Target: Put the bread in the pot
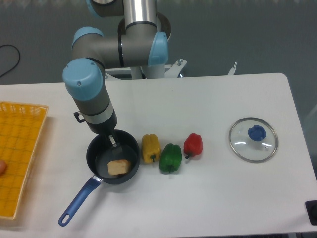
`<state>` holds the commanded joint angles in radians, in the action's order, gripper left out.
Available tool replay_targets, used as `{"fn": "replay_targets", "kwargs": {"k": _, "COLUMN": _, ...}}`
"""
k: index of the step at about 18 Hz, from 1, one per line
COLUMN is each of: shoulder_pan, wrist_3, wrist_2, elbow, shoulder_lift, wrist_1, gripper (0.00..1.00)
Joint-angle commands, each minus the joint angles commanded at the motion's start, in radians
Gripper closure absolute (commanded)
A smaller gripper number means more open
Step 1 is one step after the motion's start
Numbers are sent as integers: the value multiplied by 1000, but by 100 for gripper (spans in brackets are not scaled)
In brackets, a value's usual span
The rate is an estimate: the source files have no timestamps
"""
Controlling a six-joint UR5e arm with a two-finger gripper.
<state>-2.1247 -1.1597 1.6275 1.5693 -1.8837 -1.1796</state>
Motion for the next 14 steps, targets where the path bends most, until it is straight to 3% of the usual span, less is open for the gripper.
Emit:
{"fn": "replay_targets", "kwargs": {"k": 2, "shoulder_pan": 3, "wrist_3": -2, "wrist_2": 0, "elbow": 0, "shoulder_lift": -2, "wrist_1": 0, "gripper": 15}}
{"fn": "replay_targets", "kwargs": {"k": 5, "shoulder_pan": 2, "wrist_3": -5, "wrist_2": 0, "elbow": 0, "shoulder_lift": 3, "wrist_1": 0, "gripper": 0}}
{"fn": "replay_targets", "kwargs": {"k": 14, "shoulder_pan": -99, "wrist_3": -66, "wrist_2": -3, "elbow": 5, "shoulder_lift": 34, "wrist_1": -15, "gripper": 0}}
